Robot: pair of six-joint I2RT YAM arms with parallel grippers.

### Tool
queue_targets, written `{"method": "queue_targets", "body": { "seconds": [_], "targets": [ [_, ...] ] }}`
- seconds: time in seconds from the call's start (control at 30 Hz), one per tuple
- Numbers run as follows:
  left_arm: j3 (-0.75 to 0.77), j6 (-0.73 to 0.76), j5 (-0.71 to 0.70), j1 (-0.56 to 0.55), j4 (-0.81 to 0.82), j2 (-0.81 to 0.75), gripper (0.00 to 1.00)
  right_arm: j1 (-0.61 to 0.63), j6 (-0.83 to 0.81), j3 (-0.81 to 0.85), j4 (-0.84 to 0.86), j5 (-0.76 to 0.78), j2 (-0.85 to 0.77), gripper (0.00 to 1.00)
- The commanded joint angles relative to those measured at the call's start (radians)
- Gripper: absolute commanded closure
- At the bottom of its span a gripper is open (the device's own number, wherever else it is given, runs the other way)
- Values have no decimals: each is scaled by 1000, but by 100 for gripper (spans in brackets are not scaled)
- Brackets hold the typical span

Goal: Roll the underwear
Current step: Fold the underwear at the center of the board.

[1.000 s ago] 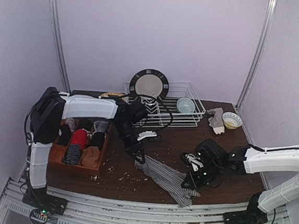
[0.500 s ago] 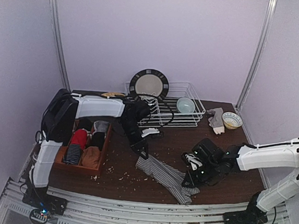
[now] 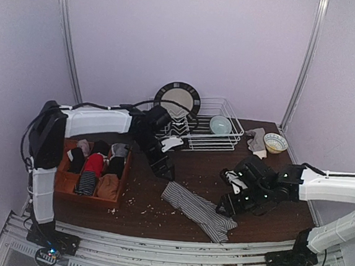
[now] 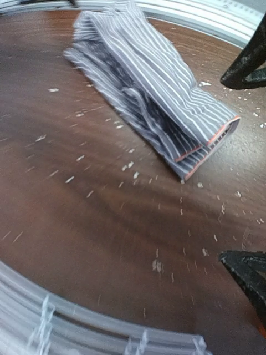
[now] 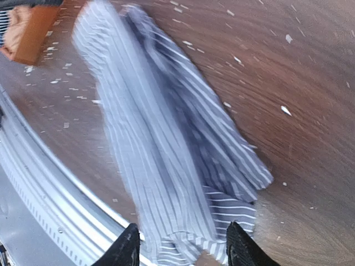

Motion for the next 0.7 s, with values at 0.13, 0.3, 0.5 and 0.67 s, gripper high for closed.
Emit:
{"method": "queue_targets", "body": {
  "seconds": [0.13, 0.3, 0.5, 0.67],
  "targets": [
    [-549, -354, -66, 19, 853, -433, 11, 121, 8, 13, 47, 114, 44, 69],
    [-378, -337, 45, -47, 626, -291, 83, 133, 47, -33, 88, 136, 89, 76],
    [-322, -325, 79, -98, 550, -102, 100, 132, 88, -102, 119, 156, 75, 77],
    [-373, -344, 112, -100, 598, -68, 100, 132, 109, -135, 133, 170, 70, 77]
  ]
}}
